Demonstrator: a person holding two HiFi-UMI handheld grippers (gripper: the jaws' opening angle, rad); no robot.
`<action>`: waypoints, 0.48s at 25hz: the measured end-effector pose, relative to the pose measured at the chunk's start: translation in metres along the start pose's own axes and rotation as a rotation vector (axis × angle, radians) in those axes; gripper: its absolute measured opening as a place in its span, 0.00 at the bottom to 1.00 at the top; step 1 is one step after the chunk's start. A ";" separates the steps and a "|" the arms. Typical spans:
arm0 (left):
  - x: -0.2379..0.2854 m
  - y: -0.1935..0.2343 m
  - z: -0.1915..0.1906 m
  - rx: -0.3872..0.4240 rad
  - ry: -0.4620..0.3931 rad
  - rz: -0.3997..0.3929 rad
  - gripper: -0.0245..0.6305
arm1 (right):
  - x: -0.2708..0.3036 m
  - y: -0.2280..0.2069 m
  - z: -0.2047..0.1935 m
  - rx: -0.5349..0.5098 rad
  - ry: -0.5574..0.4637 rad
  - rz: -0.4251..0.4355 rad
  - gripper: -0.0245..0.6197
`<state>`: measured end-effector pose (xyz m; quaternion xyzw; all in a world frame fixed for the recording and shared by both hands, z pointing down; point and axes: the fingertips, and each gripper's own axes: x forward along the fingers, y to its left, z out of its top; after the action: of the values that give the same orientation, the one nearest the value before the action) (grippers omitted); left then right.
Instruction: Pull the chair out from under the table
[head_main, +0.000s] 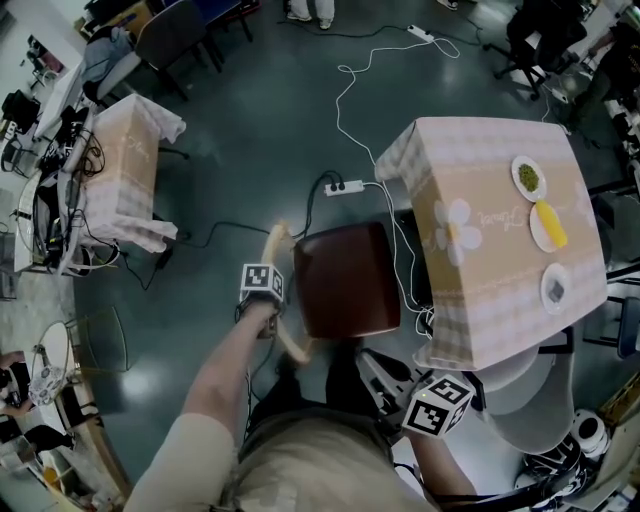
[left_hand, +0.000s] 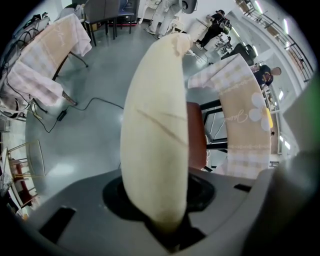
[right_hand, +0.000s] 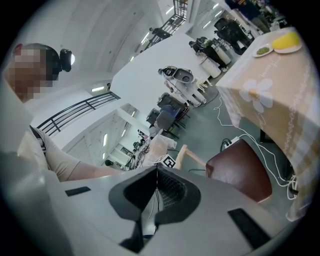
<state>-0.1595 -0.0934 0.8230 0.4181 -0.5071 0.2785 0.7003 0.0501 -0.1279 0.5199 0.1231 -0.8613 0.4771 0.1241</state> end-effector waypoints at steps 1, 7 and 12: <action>0.000 0.000 0.000 -0.001 0.001 0.002 0.27 | 0.000 -0.001 0.001 -0.002 0.001 0.004 0.05; 0.000 -0.005 0.002 0.004 0.001 0.011 0.27 | -0.002 -0.008 0.007 -0.003 0.003 0.018 0.05; -0.001 -0.011 0.001 -0.001 0.006 0.020 0.27 | -0.010 -0.015 0.016 -0.004 0.002 0.023 0.05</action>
<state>-0.1515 -0.0992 0.8186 0.4119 -0.5093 0.2867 0.6991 0.0634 -0.1488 0.5201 0.1127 -0.8634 0.4769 0.1198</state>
